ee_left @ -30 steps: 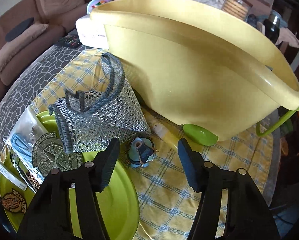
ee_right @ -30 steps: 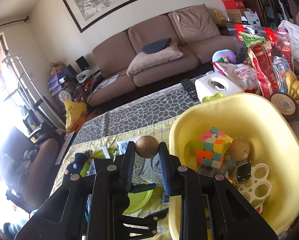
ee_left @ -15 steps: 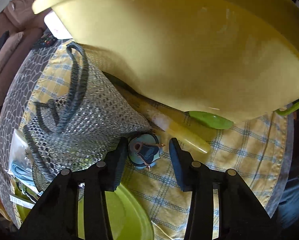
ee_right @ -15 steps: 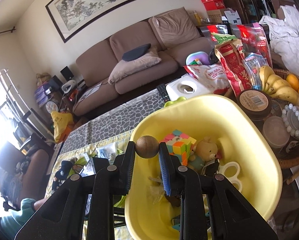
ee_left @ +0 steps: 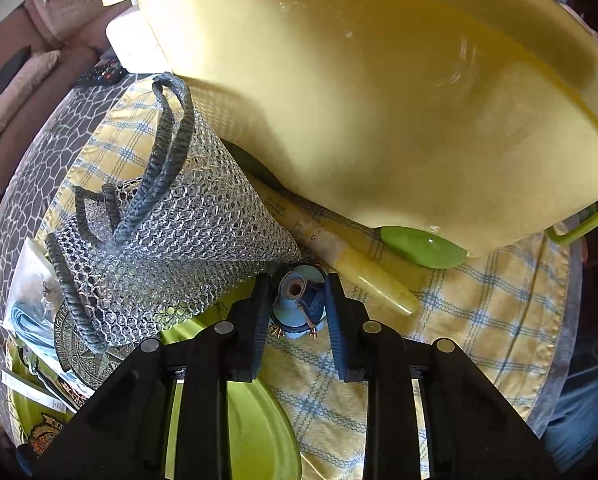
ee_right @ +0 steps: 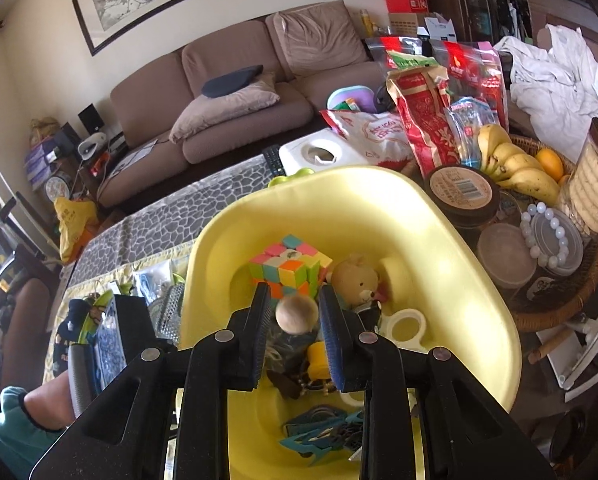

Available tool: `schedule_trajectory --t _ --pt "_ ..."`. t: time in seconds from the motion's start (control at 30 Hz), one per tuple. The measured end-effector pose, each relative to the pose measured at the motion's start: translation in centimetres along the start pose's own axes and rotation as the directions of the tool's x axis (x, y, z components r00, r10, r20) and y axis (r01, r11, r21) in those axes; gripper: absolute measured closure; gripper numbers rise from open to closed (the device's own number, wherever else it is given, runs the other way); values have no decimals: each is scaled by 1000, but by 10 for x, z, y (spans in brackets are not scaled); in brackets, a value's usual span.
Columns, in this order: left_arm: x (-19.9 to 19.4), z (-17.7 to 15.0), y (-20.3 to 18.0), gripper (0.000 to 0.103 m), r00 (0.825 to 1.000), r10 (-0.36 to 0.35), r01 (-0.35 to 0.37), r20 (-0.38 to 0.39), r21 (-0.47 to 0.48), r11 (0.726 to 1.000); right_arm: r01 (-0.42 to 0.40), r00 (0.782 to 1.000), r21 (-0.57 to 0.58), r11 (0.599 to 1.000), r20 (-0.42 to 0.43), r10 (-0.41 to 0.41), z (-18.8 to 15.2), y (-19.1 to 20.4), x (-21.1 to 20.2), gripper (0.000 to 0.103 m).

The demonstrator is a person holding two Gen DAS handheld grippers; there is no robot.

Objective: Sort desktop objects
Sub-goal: 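Drop the wooden ball into the yellow tub with the right tool while the left grasps the blue toy, then lift the blue toy and release it into the yellow tub with the left tool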

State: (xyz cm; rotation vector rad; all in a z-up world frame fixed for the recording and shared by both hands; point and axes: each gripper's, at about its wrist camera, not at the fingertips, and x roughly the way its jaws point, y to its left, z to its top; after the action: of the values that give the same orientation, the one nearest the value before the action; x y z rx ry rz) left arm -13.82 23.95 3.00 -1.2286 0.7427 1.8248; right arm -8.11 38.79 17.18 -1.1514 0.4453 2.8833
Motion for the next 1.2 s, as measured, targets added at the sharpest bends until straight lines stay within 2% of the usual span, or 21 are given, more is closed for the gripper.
schedule_trajectory --t 0.1,0.27,0.37,0.53,0.63,0.67,0.7,0.77,0.87,0.97,1.2 --pt "-4 -2 0 79 1000 14 -14 10 5 1000 11 1000 8 1000 7 -11 1 -2 -1 64" --pt "-39 -3 6 80 995 -24 28 100 -42 999 11 999 15 1000 36 -11 4 -1 -7 63" --pt "-70 1 5 80 984 -55 64 167 -50 997 4 999 27 1000 49 -5 5 -3 -10 62" --pt "-121 14 1 80 957 -110 126 267 -41 991 -6 998 44 999 66 3 6 -5 -15 61" --pt "-148 24 -3 87 937 -139 157 320 -32 987 -11 997 49 999 75 7 7 -5 -17 61" --pt "-155 27 -6 99 932 -152 169 330 -24 985 -13 997 51 999 77 9 7 -5 -18 61" --pt "-161 32 -9 102 928 -151 167 341 -18 986 -15 997 52 999 79 11 7 -5 -18 61" --pt "-170 42 -16 102 920 -162 174 356 -3 985 -16 997 52 999 80 12 7 -6 -18 61" --pt "-163 55 -29 102 936 -127 123 329 31 992 -18 997 50 999 77 14 7 -5 -18 61" --pt "-153 52 -33 102 942 -136 133 307 31 991 -28 997 49 998 76 24 6 -4 -18 61" --pt "-118 -2 -23 97 969 -114 135 221 -86 987 -44 997 24 999 58 43 5 6 -15 58"
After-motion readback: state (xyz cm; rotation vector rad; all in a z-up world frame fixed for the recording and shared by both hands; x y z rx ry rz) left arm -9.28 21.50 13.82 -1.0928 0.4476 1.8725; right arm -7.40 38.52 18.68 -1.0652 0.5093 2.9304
